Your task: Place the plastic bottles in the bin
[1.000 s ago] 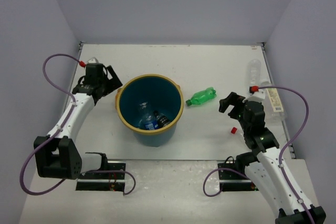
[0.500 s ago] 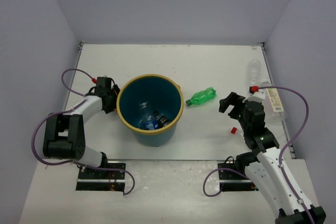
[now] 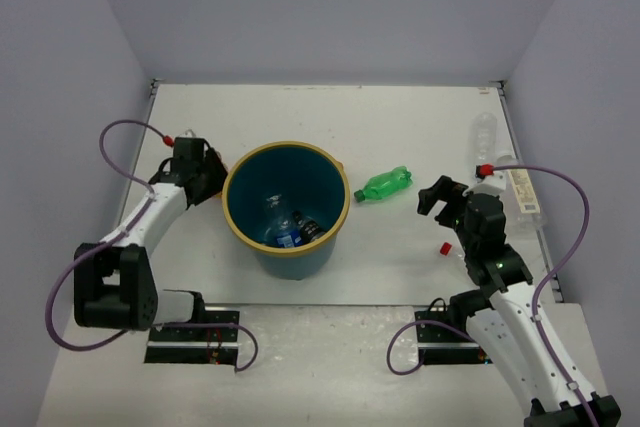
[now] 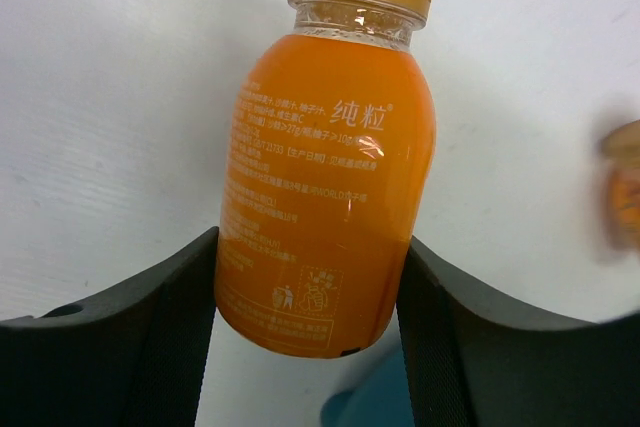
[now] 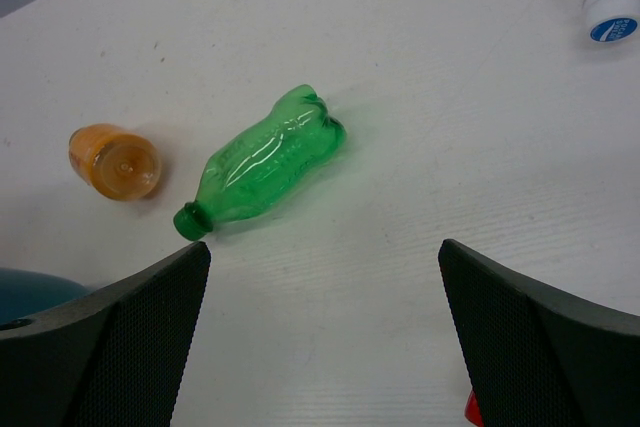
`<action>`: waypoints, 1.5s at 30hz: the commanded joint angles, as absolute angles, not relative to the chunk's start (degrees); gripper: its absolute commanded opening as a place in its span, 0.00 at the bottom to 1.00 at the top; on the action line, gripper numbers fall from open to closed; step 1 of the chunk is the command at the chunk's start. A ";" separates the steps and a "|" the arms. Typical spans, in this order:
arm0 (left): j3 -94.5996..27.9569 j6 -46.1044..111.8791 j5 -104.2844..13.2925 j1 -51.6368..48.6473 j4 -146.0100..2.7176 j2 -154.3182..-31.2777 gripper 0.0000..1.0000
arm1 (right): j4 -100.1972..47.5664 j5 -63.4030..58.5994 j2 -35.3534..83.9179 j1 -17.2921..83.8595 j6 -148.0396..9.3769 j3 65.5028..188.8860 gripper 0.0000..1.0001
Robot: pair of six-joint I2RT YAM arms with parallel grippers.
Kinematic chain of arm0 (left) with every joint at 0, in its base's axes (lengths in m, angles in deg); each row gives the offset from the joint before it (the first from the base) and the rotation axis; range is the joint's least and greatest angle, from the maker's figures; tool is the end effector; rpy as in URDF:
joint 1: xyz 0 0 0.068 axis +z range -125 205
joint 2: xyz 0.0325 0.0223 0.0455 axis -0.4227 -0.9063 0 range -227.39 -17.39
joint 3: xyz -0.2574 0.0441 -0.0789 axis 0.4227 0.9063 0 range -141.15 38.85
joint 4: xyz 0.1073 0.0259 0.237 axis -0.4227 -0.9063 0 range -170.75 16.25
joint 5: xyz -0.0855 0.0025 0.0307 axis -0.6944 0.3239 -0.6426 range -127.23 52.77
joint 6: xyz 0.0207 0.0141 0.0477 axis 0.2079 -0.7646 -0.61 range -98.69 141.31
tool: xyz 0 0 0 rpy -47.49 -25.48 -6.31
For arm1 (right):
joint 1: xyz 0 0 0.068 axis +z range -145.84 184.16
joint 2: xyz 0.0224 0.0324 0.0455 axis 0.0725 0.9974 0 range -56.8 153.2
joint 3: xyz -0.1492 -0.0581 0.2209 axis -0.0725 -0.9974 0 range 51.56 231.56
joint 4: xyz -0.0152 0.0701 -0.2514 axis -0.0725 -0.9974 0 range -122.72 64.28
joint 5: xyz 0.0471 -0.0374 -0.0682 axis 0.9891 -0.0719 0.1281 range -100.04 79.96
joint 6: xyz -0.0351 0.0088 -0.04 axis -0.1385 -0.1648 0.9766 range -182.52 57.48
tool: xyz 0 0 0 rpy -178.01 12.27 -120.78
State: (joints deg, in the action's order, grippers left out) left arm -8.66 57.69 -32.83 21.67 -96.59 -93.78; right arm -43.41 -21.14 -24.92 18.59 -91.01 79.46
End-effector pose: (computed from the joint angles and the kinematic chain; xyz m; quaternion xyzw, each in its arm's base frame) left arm 0.2689 -0.0129 0.2183 -0.2806 0.9015 -0.0771 0.3205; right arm 0.1427 0.0298 0.2555 0.1547 0.8107 0.1301 0.5494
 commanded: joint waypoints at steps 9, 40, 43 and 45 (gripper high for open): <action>-30.12 49.27 -59.28 22.08 -86.50 -69.52 0.00 | -43.12 -21.63 -25.51 18.40 -91.46 79.86 0.99; -14.14 40.65 -66.03 -1.98 -83.61 -63.15 1.00 | -41.37 -12.51 -7.77 18.62 -96.71 89.14 0.99; -16.25 40.68 -63.52 -1.98 -84.21 -64.02 1.00 | -39.48 -10.66 -4.78 19.10 -97.30 89.56 0.99; -18.06 40.91 -62.05 -1.98 -84.21 -64.86 1.00 | -38.99 -11.50 -3.91 19.34 -97.97 89.74 0.99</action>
State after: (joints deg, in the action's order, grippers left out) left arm -13.67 42.56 -65.20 -1.76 -85.53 -63.90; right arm -42.29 -12.43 -5.37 18.79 -96.29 87.12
